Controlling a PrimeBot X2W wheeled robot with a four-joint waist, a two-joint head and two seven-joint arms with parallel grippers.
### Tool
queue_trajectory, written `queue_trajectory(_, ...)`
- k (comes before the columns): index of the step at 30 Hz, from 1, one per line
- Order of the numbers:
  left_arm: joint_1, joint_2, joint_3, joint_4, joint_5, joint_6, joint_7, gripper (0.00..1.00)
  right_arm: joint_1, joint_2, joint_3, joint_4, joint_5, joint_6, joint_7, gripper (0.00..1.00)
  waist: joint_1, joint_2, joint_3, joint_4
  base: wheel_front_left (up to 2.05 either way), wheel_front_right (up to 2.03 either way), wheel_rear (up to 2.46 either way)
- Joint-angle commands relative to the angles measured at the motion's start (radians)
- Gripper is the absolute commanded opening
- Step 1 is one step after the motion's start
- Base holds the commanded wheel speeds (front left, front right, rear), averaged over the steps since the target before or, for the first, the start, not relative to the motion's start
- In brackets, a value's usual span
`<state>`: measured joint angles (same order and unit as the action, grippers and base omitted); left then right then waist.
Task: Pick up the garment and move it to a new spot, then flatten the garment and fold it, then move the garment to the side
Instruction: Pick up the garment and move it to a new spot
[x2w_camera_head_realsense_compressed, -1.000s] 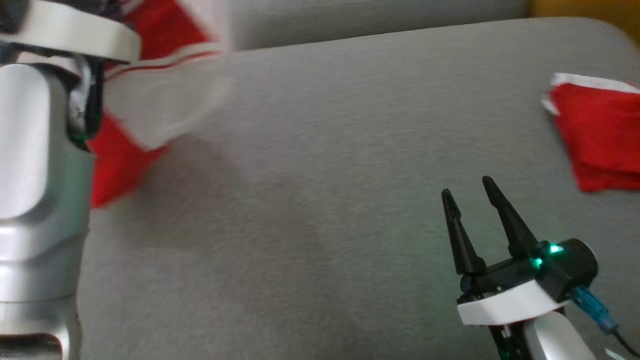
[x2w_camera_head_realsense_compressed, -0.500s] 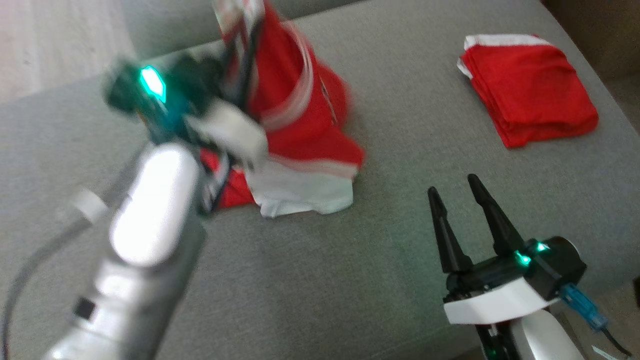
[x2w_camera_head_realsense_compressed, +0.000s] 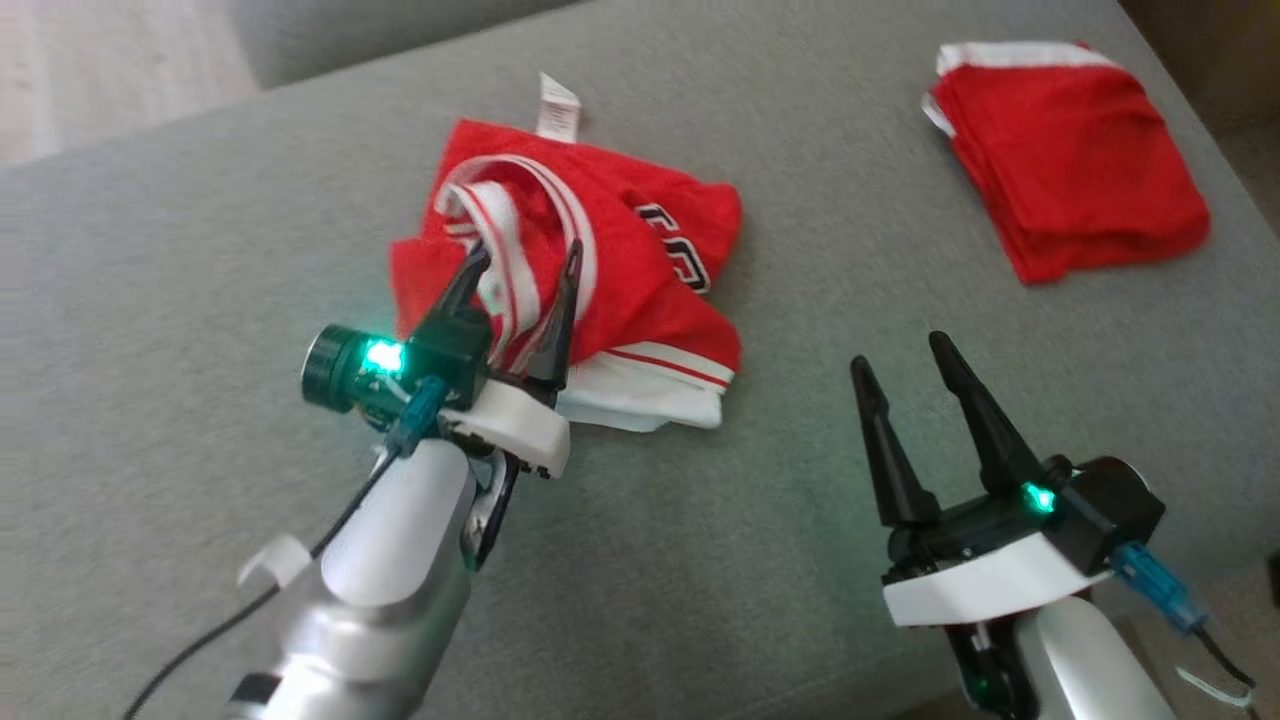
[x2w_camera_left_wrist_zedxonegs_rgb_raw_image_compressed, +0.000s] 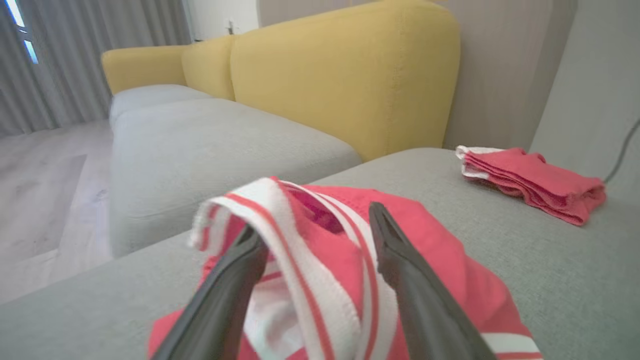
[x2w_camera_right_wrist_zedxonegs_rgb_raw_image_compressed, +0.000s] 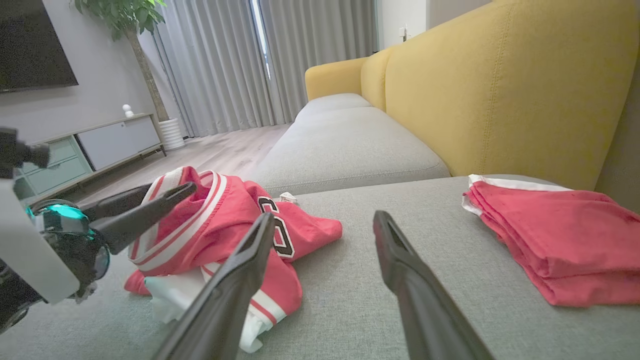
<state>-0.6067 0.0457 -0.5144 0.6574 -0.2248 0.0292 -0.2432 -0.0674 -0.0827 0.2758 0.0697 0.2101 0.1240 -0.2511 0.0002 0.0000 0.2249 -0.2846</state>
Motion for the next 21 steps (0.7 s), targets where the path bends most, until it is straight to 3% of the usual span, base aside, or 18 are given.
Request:
queue_trajectory(1,0.005,0.009,0.030,-0.040,-0.011,0.019,-0.015,1.00,-0.014,-0.012,0.009,-0.021,0.001,0.007,-0.011,1.00,-0.0002,0.0000,-0.048,0.049,0.00,0.00,0.00)
queue_trajectory(14,0.460,0.005,0.198,-0.452,-0.030,0.144,-0.018,1.00,0.102,-0.003,-0.138,0.027,-0.017,0.007,-0.011,1.00,-0.0002,0.0000,-0.240,0.282,0.00,0.00,0.00)
queue_trajectory(21,0.672,0.005,0.276,-0.632,0.066,0.159,-0.018,1.00,0.175,0.004,-0.156,0.021,-0.036,0.007,-0.011,1.00,-0.0002,0.0000,-0.280,0.336,0.00,0.00,0.00)
